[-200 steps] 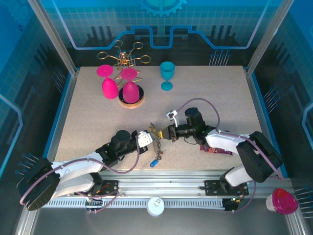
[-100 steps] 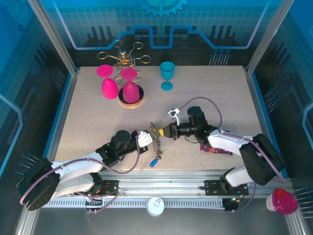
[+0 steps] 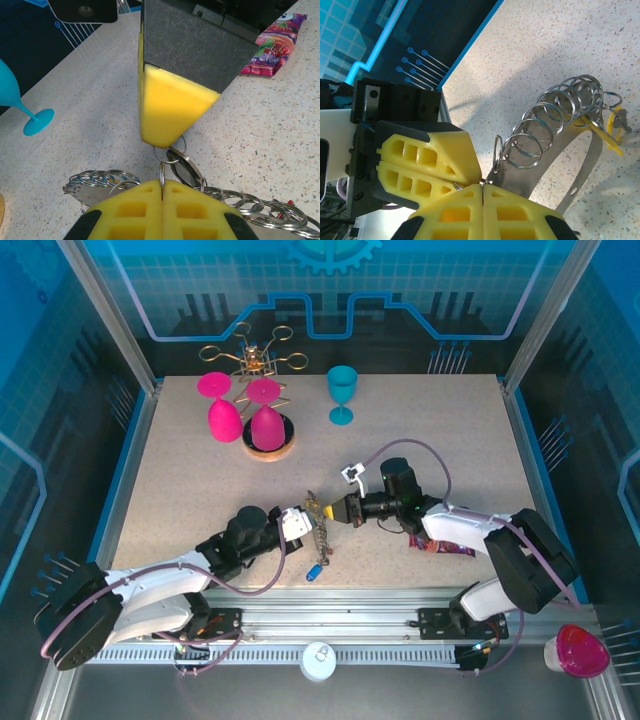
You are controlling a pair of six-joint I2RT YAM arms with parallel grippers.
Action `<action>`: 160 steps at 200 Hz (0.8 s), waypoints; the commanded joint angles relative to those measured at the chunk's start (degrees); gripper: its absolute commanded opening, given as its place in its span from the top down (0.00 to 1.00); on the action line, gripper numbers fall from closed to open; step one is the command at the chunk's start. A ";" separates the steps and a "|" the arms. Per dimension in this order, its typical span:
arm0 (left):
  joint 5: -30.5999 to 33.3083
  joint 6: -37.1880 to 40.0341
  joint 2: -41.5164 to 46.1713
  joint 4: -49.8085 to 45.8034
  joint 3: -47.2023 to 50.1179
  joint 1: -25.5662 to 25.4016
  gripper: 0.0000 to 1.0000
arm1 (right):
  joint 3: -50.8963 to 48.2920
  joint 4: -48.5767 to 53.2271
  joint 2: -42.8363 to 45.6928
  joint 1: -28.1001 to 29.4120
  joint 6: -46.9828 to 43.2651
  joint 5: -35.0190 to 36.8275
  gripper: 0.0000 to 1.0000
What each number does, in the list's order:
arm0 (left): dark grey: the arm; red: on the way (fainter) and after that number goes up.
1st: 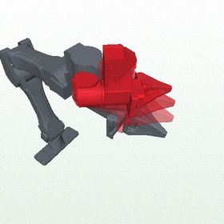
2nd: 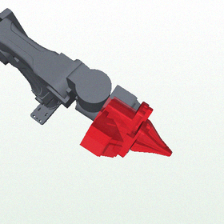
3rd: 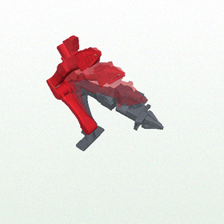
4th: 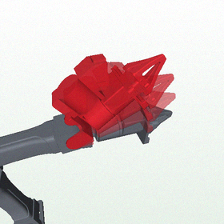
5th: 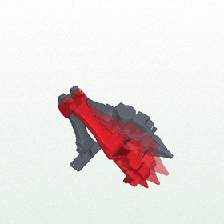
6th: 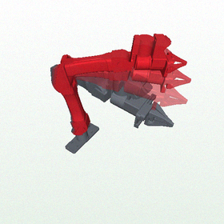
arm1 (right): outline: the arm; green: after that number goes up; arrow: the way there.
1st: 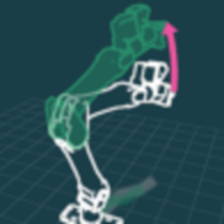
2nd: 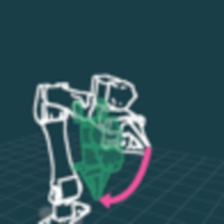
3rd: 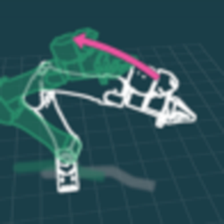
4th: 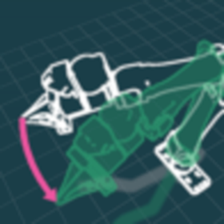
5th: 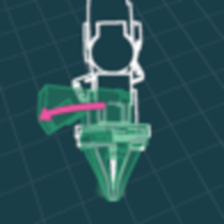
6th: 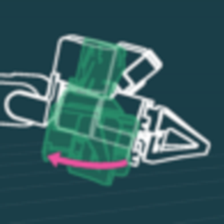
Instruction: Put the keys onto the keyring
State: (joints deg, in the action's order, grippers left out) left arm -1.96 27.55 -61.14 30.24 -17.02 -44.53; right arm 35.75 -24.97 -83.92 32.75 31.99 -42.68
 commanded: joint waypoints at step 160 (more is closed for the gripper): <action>0.11 1.02 -0.19 3.21 -0.13 -0.42 1.00 | -1.03 -0.75 2.88 -0.44 0.80 -2.36 1.00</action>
State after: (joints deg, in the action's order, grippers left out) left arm -1.91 27.55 -61.14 30.30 -17.02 -44.75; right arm 35.38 -26.00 -82.50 32.58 32.64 -43.05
